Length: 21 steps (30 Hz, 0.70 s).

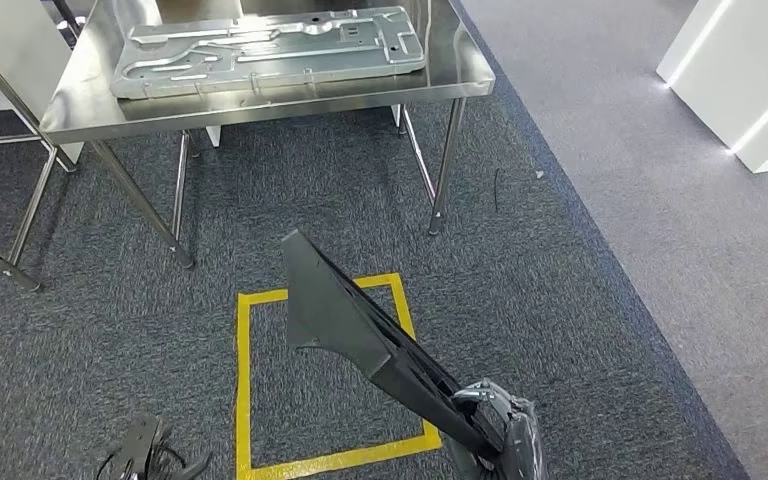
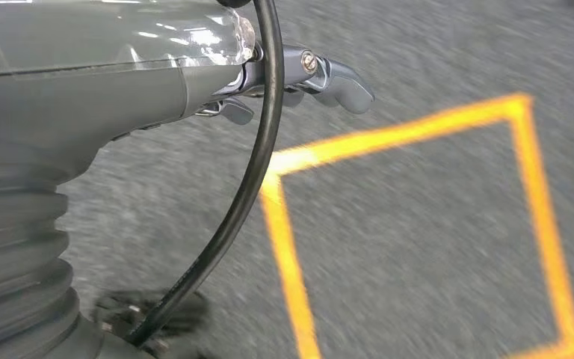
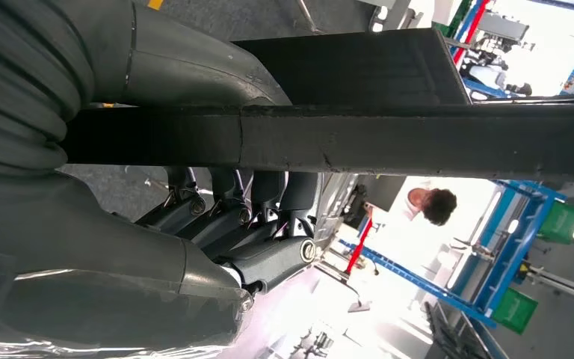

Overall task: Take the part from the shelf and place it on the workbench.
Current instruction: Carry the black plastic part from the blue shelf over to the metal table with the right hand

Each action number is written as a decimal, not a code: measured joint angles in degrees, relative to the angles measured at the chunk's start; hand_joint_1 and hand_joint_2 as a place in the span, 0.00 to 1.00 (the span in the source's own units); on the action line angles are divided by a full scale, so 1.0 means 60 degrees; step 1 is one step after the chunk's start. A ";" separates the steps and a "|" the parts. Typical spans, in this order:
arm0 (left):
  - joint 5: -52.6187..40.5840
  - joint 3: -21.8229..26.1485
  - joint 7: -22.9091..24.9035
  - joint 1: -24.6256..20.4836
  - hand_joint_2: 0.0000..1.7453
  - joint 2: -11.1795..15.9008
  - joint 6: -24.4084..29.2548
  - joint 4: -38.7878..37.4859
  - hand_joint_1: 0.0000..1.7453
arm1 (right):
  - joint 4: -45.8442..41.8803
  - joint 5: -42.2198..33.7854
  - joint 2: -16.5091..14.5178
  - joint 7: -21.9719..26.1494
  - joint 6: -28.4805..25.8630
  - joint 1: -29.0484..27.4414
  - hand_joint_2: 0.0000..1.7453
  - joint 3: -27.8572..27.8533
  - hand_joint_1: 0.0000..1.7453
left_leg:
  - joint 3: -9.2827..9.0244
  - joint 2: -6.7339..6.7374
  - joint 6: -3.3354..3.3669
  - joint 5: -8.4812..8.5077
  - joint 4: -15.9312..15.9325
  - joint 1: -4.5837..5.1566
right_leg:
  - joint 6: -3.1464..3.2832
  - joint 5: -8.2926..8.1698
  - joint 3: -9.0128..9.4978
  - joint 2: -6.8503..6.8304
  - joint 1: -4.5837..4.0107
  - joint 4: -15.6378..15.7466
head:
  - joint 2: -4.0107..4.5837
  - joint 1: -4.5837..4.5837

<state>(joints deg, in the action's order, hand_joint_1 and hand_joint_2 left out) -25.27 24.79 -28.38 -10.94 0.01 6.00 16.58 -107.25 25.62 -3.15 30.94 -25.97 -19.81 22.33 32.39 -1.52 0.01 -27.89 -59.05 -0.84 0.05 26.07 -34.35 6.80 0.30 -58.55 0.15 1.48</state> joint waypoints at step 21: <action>0.0453 0.1387 -0.0051 0.1124 1.00 0.0510 -0.0096 -0.0380 0.00 | -0.0105 0.1518 0.0036 -0.1550 -0.1221 -0.0220 1.00 0.0541 1.00 | 0.0393 0.0344 -0.0195 -0.1033 -0.1543 -0.0052 | 0.0290 0.0356 0.0590 -0.1254 0.0033 0.0263 | 0.0000 0.0001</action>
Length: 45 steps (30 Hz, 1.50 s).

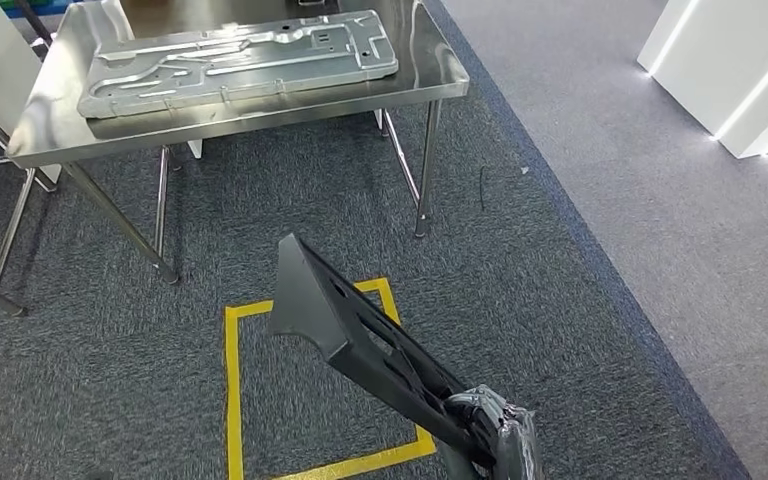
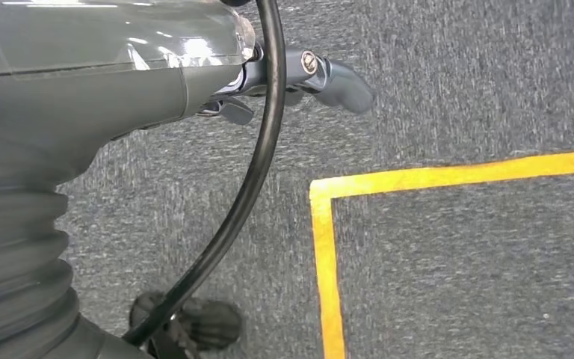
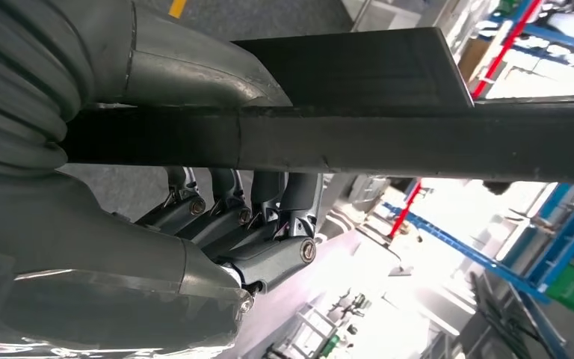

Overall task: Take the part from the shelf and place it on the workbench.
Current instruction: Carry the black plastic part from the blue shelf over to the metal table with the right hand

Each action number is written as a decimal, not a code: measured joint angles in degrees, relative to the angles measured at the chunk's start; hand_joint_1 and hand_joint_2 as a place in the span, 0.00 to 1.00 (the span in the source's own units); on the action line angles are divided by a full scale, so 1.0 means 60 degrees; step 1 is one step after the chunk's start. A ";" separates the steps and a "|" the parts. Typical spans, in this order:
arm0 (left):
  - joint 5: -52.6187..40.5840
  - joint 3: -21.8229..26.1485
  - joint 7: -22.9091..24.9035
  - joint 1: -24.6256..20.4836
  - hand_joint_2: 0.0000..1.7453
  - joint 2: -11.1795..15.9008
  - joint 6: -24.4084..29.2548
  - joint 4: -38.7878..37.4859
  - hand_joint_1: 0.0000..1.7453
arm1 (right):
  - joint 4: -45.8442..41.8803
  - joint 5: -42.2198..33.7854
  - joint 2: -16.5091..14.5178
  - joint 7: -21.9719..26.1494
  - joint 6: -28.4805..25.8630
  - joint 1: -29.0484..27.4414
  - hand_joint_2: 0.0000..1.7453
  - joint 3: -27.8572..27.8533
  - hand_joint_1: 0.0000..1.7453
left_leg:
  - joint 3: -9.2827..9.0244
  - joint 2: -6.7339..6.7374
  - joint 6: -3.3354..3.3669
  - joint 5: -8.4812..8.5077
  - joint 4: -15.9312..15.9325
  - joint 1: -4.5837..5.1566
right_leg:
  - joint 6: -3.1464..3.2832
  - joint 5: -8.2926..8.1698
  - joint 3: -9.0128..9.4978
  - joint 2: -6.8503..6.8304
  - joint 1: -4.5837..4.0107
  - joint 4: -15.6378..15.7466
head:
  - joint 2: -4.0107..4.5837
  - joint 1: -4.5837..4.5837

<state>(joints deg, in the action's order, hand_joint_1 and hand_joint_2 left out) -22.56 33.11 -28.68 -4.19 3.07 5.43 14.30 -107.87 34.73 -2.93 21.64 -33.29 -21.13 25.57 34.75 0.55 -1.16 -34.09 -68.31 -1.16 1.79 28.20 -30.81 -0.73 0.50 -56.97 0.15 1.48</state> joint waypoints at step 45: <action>-0.0402 0.1527 0.0138 0.0042 1.00 -0.0137 -0.0312 -0.0121 0.00 | 0.0548 0.2171 0.0506 -0.2292 -0.0745 0.0299 1.00 0.0026 1.00 | -0.0556 -0.0107 0.0628 0.1016 0.1550 0.0135 | -0.0373 0.0985 -0.0239 0.0040 -0.0142 -0.1568 | 0.0000 0.0000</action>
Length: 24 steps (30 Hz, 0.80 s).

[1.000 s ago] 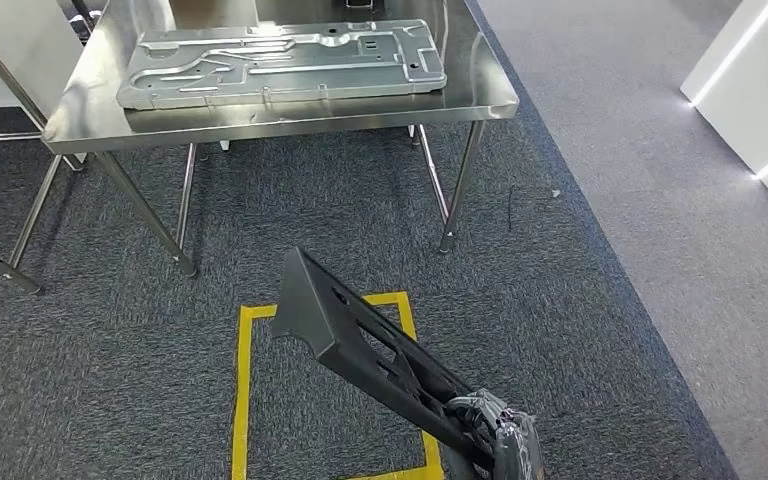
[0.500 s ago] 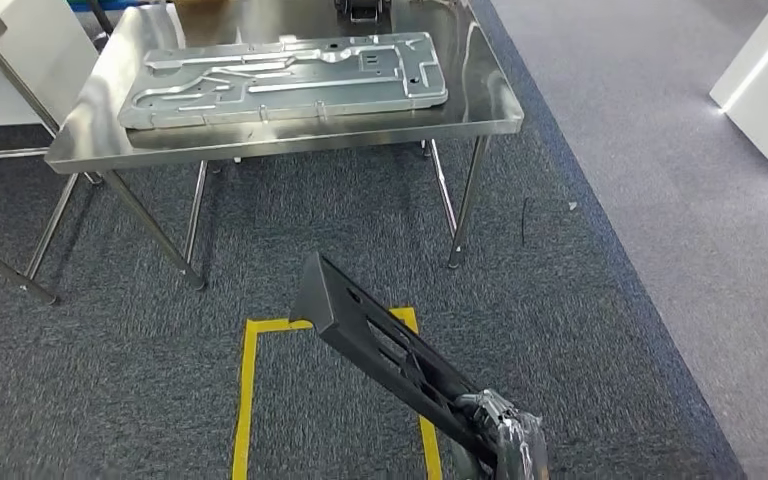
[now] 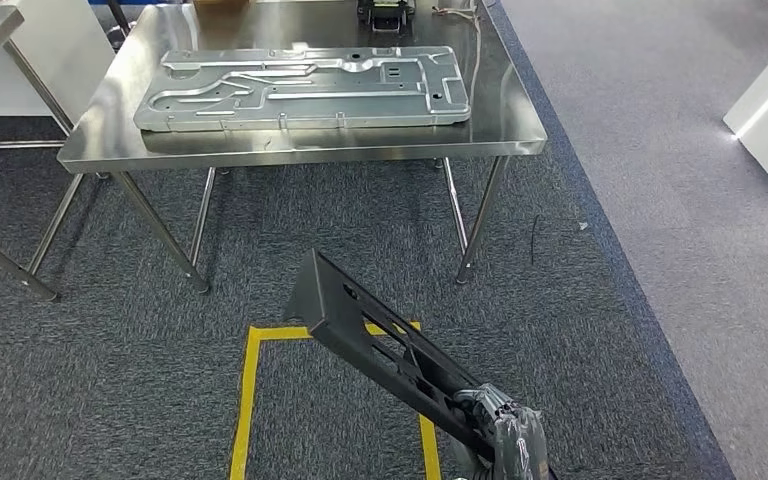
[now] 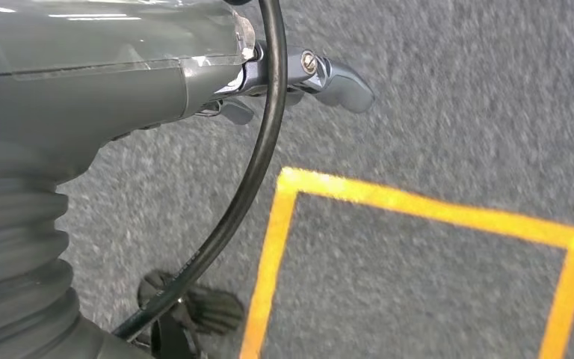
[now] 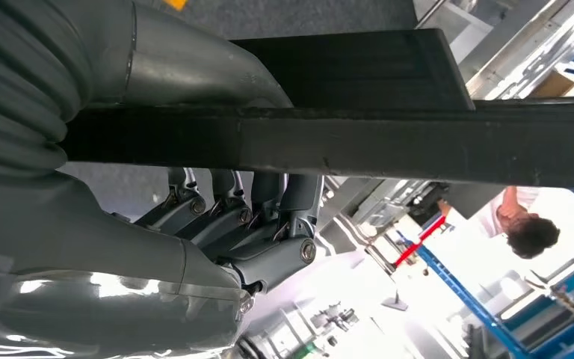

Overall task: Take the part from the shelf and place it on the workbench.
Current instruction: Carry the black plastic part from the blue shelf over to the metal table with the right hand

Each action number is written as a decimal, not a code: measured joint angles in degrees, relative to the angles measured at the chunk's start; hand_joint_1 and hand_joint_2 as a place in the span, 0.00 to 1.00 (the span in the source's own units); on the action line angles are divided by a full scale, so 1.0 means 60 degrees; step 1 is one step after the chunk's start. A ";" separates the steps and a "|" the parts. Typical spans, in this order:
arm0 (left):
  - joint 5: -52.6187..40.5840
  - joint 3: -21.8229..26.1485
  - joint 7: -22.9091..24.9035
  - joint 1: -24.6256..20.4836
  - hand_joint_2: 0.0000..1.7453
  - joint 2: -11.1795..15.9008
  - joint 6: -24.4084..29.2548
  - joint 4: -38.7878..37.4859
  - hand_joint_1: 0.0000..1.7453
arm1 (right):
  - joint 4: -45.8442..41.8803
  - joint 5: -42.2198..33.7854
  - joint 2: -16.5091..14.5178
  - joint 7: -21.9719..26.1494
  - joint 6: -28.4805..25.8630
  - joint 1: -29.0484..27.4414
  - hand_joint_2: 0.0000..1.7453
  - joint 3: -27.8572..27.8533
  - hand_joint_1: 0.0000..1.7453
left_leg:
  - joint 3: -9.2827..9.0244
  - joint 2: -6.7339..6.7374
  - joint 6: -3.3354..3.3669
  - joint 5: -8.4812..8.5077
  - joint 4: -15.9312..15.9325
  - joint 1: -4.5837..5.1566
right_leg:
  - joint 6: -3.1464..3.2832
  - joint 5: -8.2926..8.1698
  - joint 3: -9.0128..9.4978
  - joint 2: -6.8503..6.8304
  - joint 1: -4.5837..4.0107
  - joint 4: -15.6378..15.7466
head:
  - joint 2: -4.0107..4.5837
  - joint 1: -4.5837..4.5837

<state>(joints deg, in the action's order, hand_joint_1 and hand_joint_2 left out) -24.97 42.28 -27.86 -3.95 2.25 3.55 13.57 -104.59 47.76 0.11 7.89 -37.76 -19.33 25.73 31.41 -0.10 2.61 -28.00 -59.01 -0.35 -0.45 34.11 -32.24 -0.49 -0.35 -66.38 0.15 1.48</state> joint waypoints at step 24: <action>-0.1065 -0.0190 0.0664 0.0007 1.00 -0.0383 0.0251 -0.0053 0.00 | -0.0115 0.1138 0.0232 -0.0278 0.0815 0.0194 1.00 -0.1572 1.00 | 0.0640 0.0004 -0.0389 0.0124 -0.0466 0.0008 | 0.0228 -0.0294 0.0718 0.0033 0.0112 0.1225 | 0.0000 0.0005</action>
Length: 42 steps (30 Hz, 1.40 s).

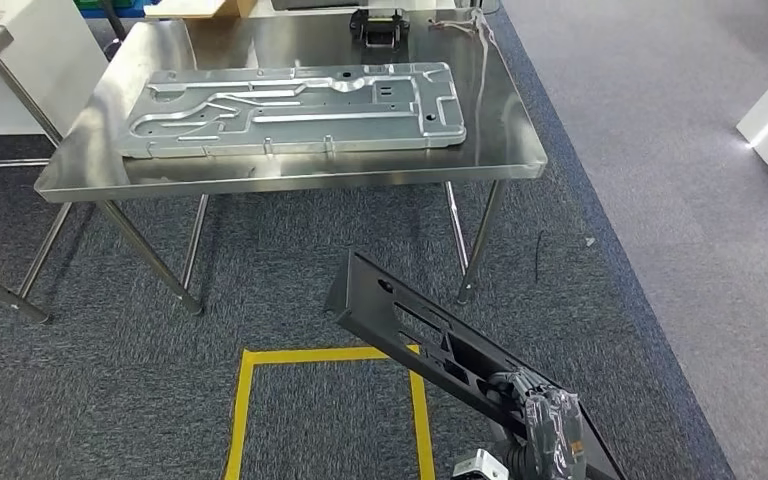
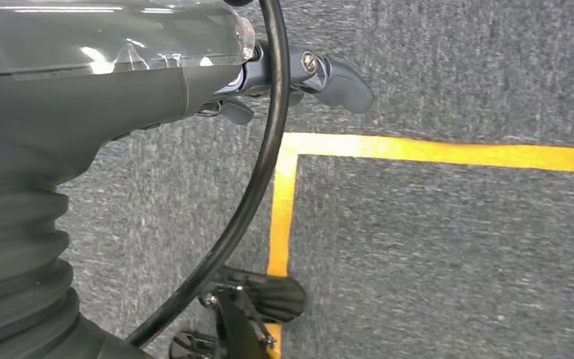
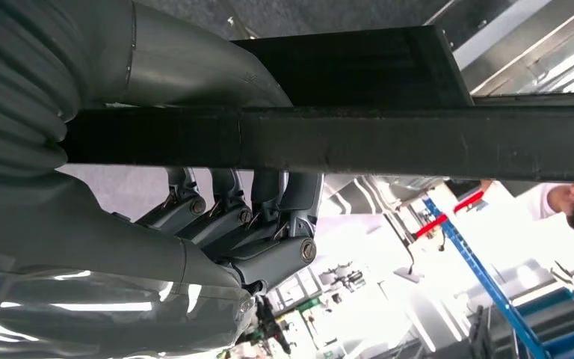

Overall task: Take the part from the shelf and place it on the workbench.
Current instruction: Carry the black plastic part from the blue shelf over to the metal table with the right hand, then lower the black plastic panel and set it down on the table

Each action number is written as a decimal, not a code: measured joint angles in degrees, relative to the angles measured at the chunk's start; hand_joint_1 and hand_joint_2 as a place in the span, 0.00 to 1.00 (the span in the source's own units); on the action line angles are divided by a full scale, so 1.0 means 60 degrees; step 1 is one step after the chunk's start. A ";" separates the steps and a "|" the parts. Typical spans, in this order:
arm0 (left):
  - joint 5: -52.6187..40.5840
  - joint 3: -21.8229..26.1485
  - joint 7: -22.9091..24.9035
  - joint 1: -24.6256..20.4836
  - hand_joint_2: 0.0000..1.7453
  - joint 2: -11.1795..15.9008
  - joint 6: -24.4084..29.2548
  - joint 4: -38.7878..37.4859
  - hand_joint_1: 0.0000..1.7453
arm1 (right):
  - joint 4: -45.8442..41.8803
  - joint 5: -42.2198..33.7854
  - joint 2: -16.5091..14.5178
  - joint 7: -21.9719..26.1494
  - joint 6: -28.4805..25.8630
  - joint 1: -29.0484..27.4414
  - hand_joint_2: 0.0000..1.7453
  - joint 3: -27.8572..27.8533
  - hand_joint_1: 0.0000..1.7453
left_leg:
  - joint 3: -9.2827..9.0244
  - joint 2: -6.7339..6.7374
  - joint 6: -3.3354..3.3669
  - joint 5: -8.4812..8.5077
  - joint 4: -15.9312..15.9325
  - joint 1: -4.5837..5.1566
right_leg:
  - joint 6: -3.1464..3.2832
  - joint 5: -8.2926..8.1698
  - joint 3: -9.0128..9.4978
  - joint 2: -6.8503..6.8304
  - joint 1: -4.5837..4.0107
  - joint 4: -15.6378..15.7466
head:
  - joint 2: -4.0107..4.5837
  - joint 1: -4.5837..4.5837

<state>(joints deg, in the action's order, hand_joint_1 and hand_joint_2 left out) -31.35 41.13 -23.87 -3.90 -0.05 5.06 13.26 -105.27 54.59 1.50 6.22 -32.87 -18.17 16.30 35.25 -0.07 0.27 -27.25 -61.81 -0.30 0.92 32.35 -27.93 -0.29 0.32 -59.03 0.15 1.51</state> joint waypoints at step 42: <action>-0.0577 0.0033 0.0146 -0.0285 1.00 -0.0180 -0.0340 -0.0013 0.00 | 0.1460 0.2516 0.0061 -0.1717 0.1867 0.2292 1.00 0.0602 1.00 | -0.0683 -0.0027 0.0419 -0.0168 0.0486 0.0023 | -0.0454 0.0543 -0.1850 0.0000 0.0094 -0.2056 | 0.0000 -0.0012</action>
<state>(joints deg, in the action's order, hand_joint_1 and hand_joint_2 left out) -34.82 41.33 -23.00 -5.61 -1.14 3.02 13.18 -96.51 69.69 1.87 -4.08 -21.67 -4.42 19.91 31.15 -0.24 2.79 -28.26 -58.90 -0.16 -1.81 35.61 -39.03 -0.29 0.88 -71.37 0.15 1.44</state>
